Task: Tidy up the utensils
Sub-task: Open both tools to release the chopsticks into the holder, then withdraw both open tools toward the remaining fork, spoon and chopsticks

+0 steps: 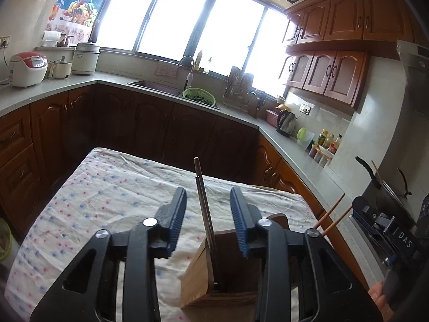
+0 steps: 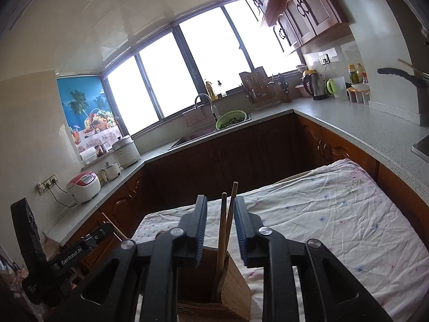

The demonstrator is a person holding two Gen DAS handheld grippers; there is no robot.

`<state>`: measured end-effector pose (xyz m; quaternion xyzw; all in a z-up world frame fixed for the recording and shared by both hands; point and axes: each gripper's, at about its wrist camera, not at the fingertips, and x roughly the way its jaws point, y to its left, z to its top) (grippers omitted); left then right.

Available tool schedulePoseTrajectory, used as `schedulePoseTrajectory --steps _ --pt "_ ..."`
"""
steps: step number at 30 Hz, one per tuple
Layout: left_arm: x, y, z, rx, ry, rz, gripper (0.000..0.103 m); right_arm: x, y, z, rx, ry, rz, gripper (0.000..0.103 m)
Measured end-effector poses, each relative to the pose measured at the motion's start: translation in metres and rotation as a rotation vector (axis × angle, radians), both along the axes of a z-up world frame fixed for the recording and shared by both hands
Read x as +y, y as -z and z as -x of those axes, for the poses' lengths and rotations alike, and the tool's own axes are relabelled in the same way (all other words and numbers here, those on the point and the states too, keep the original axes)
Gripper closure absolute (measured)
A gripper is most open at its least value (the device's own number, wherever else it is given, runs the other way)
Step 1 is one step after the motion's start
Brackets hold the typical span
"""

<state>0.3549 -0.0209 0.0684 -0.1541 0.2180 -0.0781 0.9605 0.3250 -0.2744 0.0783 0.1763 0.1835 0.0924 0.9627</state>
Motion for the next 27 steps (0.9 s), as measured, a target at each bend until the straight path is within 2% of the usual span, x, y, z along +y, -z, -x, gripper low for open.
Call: schedulePoseTrajectory --steps 1,3,5,6,7,8,10,18,27 --pt "0.001 -0.001 0.004 -0.007 -0.007 -0.002 0.048 -0.001 0.0 0.002 -0.004 -0.002 -0.006 0.05" --pt "0.002 -0.003 0.01 -0.012 -0.01 -0.007 0.045 -0.002 -0.002 0.006 -0.011 0.008 -0.005 0.043" --pt "0.005 -0.003 0.016 -0.01 -0.013 -0.004 0.028 -0.004 -0.003 0.011 -0.012 0.007 -0.012 0.041" --pt "0.007 -0.004 0.019 -0.01 -0.017 -0.003 0.024 -0.006 -0.003 0.012 -0.009 0.008 -0.018 0.031" --pt "0.008 -0.004 0.022 -0.008 -0.02 -0.004 0.016 -0.007 -0.002 0.014 -0.009 0.012 -0.022 0.019" --pt "0.01 -0.004 0.025 -0.001 -0.023 -0.004 0.008 -0.009 -0.002 0.016 -0.012 0.013 -0.028 0.014" --pt "0.014 -0.004 0.033 0.004 -0.027 -0.003 0.0 -0.011 -0.001 0.023 -0.013 0.011 -0.035 0.004" --pt "0.026 0.007 0.073 0.056 -0.034 -0.019 0.0 -0.01 0.009 0.054 0.042 -0.032 -0.045 0.002" --pt "0.04 0.011 0.124 0.07 -0.05 -0.014 0.0 -0.011 0.01 0.1 0.036 -0.045 -0.048 0.002"
